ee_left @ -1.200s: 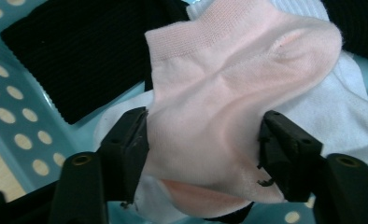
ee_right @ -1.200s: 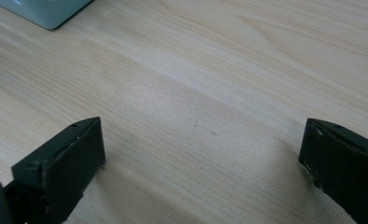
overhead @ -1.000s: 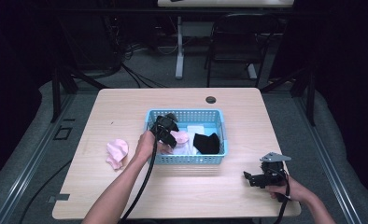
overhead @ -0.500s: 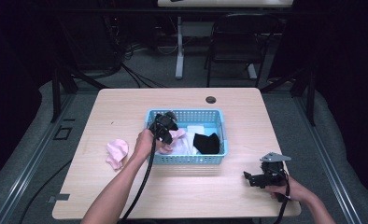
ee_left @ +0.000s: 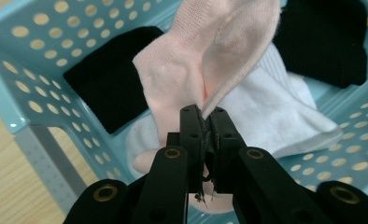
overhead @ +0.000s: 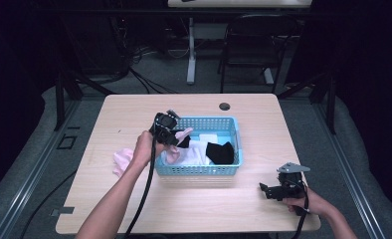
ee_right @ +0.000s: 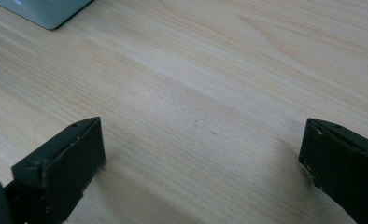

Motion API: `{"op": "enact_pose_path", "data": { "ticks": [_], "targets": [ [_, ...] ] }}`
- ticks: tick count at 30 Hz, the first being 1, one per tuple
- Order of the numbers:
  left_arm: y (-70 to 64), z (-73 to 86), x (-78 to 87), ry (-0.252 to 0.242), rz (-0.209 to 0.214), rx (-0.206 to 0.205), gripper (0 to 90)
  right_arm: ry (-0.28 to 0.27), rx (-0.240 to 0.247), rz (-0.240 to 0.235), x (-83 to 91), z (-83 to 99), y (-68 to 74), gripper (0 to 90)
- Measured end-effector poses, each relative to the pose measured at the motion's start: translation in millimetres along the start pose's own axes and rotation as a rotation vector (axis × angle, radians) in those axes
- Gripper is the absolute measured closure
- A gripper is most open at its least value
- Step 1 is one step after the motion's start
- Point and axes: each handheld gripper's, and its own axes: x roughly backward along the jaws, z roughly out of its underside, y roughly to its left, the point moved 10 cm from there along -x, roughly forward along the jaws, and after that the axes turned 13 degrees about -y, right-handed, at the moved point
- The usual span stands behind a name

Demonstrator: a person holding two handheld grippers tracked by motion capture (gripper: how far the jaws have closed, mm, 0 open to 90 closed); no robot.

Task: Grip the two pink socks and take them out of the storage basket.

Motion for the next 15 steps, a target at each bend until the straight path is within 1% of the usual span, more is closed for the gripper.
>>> {"op": "enact_pose_path", "data": {
  "ticks": [4, 7, 12, 15],
  "targets": [
    [1.7, -7.3, 10.3, -0.027, -0.003, -0.003, 85.8, 0.000, 0.000, 0.000, 0.0, 0.0, 0.0, 0.0],
    [2.4, -13.3, 18.5, -0.052, 0.003, 0.005, 85.8, 0.000, 0.000, -0.001, 0.0, 0.0, 0.0, 0.0],
    [1.9, -20.0, 30.3, -0.076, 0.013, 0.002, 85.8, -0.005, -0.004, 0.002, -0.4, -0.2, 0.3, 0.0],
    [1.9, -24.4, 38.3, -0.093, 0.011, -0.004, 85.8, 0.001, 0.001, 0.000, 0.0, 0.0, 0.0, 0.0]
  ]
}}
